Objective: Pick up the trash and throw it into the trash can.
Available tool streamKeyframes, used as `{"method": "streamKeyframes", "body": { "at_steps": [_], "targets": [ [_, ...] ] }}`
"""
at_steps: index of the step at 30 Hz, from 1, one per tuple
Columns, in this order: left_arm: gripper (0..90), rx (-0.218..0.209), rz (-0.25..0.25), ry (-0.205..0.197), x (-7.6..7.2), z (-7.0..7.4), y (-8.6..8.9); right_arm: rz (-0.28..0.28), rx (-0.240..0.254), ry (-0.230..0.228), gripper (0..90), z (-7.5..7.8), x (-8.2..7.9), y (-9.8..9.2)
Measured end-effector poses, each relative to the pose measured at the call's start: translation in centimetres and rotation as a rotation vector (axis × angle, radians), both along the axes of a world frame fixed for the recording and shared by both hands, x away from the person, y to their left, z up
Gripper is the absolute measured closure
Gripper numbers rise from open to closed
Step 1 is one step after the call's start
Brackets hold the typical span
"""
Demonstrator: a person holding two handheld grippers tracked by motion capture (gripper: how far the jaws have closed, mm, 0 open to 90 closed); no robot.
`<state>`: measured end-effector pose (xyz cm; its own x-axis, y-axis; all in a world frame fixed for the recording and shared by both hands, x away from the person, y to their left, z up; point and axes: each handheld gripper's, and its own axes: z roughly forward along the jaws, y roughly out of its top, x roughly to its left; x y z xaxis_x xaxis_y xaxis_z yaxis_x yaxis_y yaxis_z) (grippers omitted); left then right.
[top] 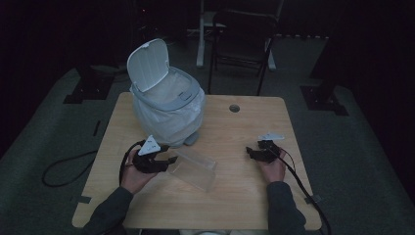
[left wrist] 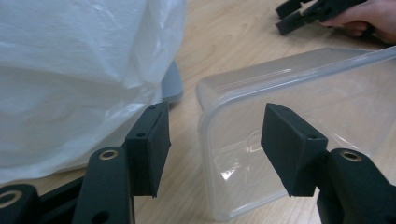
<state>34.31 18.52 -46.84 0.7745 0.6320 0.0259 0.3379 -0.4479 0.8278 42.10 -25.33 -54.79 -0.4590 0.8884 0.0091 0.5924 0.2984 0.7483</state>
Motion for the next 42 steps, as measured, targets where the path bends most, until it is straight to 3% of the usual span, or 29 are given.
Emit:
{"method": "streamKeyframes", "body": {
  "at_steps": [4,11,18,22,25,29,36,42],
  "targets": [
    [52.8,0.015,-0.025,0.02,0.1,0.0,-0.5,0.0,0.0,0.0,36.2,0.0,0.0,0.0],
    [68.7,0.018,-0.021,0.014,-0.5,-0.1,-1.0,0.0,0.0,0.0,36.3,0.0,0.0,0.0],
    [82.4,0.015,-0.055,0.004,-1.6,-0.2,-1.7,0.0,-0.001,0.0,36.2,0.0,0.0,0.0],
    [80.7,0.012,-0.071,-0.001,-1.9,-0.2,-2.0,0.0,-0.001,0.0,36.3,0.0,0.0,0.0],
    [68.2,0.007,-0.075,0.001,-1.6,-0.3,-2.4,0.0,0.0,0.0,36.2,0.0,0.0,0.0],
    [61.6,0.004,-0.098,-0.004,-1.1,-0.4,-2.9,0.0,0.0,0.0,36.3,0.0,0.0,0.0],
    [77.2,0.027,-0.125,-0.004,-1.0,-0.1,-3.8,0.0,0.0,0.0,36.2,0.0,0.0,0.0],
    [82.7,0.029,-0.146,0.005,-1.0,-0.1,-4.4,0.0,0.0,0.0,36.3,0.0,0.0,0.0]
  ]
}}
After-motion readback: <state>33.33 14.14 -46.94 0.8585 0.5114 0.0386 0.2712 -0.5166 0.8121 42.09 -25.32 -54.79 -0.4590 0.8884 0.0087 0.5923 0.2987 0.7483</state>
